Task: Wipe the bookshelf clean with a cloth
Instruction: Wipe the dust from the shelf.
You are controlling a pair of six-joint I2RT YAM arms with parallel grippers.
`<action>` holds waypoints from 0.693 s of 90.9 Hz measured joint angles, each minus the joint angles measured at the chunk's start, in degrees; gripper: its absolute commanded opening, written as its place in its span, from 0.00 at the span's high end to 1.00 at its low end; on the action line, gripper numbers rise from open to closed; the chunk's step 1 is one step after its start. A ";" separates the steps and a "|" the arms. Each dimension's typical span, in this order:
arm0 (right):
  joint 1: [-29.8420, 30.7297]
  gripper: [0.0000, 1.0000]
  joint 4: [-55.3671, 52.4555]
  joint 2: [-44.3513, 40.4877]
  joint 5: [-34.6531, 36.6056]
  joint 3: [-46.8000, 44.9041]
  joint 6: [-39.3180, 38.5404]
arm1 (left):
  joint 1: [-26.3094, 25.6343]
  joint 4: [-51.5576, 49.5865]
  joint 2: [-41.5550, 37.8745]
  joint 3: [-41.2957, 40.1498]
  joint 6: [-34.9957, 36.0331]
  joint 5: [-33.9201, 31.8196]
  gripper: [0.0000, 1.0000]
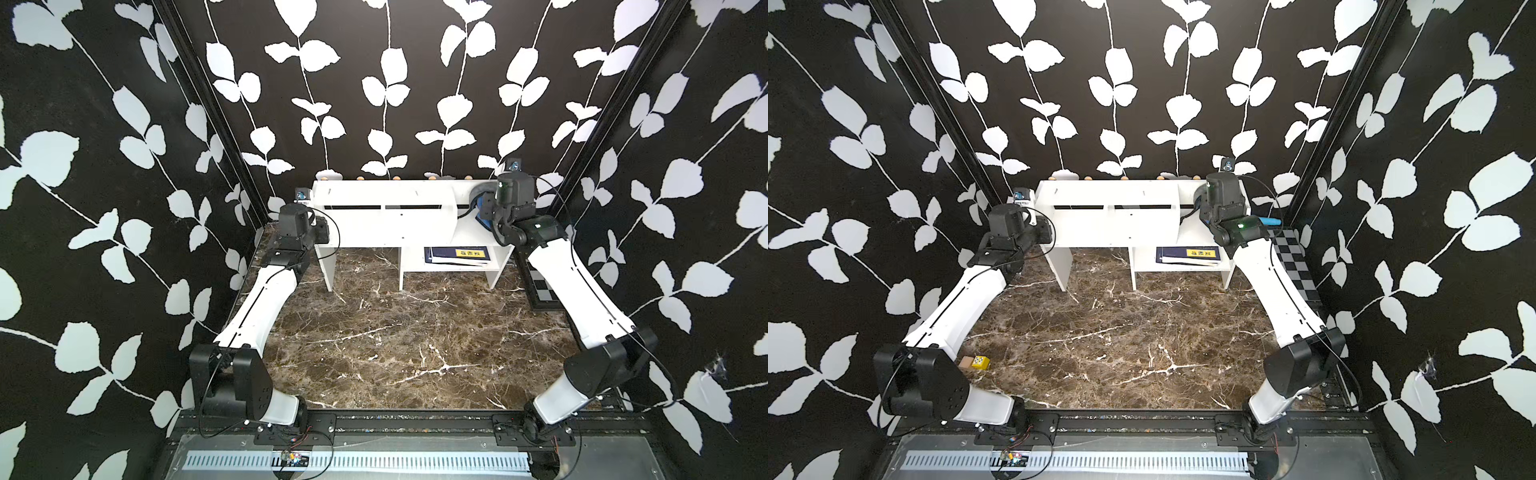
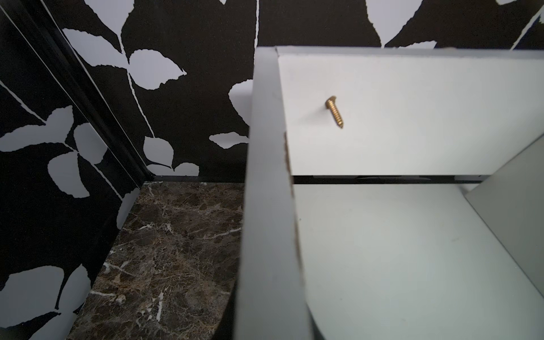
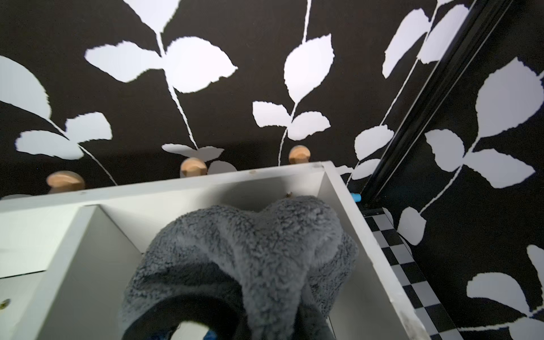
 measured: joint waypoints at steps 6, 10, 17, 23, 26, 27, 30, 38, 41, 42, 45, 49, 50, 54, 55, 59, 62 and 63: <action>0.63 1.00 0.20 0.70 -2.82 0.63 -1.01 | 0.00 -0.04 0.02 0.02 0.02 0.00 1.00; 1.27 1.00 0.35 1.27 -4.70 0.66 -1.75 | 0.00 -0.09 0.04 0.07 0.02 0.02 1.00; 2.97 1.00 0.35 2.86 -7.32 0.66 -3.21 | 0.00 -0.15 0.04 0.13 0.02 0.07 1.00; 4.44 1.00 0.17 4.28 -8.66 0.66 -4.04 | 0.04 -0.15 0.07 0.13 0.02 0.11 1.00; 4.90 1.00 -0.02 4.85 -9.16 0.66 -4.33 | 0.07 -0.17 0.07 0.13 0.02 0.13 1.00; 5.03 1.00 -0.09 5.01 -9.20 0.61 -4.44 | 0.07 -0.17 0.07 0.13 0.02 0.13 1.00; 5.46 1.00 -0.17 5.40 -9.40 0.39 -4.52 | 0.09 -0.15 0.07 0.13 0.02 0.15 1.00; 5.55 1.00 0.59 5.03 -9.38 -1.86 -4.57 | 0.09 -0.17 0.04 0.13 0.04 0.17 1.00; 5.35 1.00 0.90 4.70 -9.44 -3.04 -4.46 | 0.11 -0.17 0.07 0.13 0.04 0.17 1.00; 5.22 1.00 0.98 4.61 -9.49 -3.58 -4.35 | 0.11 -0.15 0.04 0.13 0.04 0.17 1.00; 4.90 1.00 1.03 4.37 -9.75 -4.79 -4.09 | 0.11 -0.17 0.07 0.13 0.04 0.20 1.00; 4.33 1.00 1.46 4.07 -10.29 -6.67 -3.43 | 0.11 -0.15 0.07 0.13 0.07 0.24 1.00; 4.22 1.00 1.49 4.02 -10.43 -7.10 -3.30 | 0.11 -0.17 0.07 0.13 0.04 0.24 1.00; 3.32 1.00 1.95 3.63 -10.93 -9.18 -2.47 | 0.11 -0.17 0.07 0.13 0.04 0.31 1.00; 3.08 1.00 2.14 3.48 -11.08 -9.70 -2.32 | 0.11 -0.17 0.07 0.13 0.07 0.31 1.00; 2.03 1.00 3.26 2.69 -11.96 -11.80 -1.46 | 0.11 -0.17 0.07 0.13 0.07 0.33 1.00; 1.38 1.00 4.13 1.99 -12.24 -12.90 -0.96 | 0.11 -0.17 0.07 0.15 0.07 0.33 1.00; 1.14 1.00 4.24 1.68 -12.28 -13.20 -0.83 | 0.11 -0.15 0.09 0.15 0.07 0.31 1.00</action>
